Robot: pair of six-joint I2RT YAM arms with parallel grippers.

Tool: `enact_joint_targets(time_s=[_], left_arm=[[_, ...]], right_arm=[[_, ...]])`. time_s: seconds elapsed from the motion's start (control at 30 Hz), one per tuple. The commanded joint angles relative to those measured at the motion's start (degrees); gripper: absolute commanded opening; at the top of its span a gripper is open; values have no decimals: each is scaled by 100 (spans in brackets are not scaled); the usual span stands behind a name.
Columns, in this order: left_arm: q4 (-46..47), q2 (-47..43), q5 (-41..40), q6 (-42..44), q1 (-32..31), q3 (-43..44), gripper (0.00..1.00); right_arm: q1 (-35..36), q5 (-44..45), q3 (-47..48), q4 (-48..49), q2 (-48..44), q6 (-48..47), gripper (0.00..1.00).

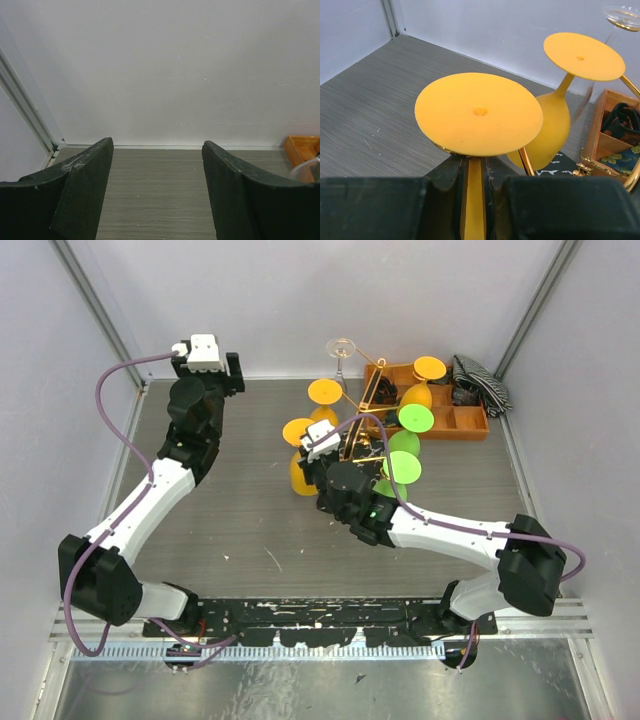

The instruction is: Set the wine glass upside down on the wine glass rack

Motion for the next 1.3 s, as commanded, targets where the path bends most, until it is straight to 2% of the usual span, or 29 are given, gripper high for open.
enact_joint_targets(time_s=[0.0, 0.1, 0.23, 0.3, 0.73, 0.97, 1.13, 1.27], left_arm=[[243, -169, 7, -62, 49, -119, 79], [252, -195, 8, -67, 59, -156, 79], [282, -210, -5, -75, 77, -202, 79], [279, -210, -5, -84, 86, -214, 79], [294, -222, -13, -111, 108, -266, 78], [305, -256, -24, -137, 121, -295, 78], [299, -260, -29, -154, 128, -304, 78], [287, -252, -31, -172, 123, -297, 78]], right_arm=[[-31, -492, 91, 711, 67, -317, 1], [-68, -587, 73, 792, 105, -399, 2], [-95, -605, 57, 804, 86, -465, 18], [-114, -690, 37, 804, 54, -457, 22], [-120, -1454, -174, 1079, -12, -571, 26], [-117, -1694, -424, 1418, -109, -809, 27], [-111, -1706, -485, 1390, -227, -825, 14], [-108, -1657, -593, 1261, -425, -810, 13]])
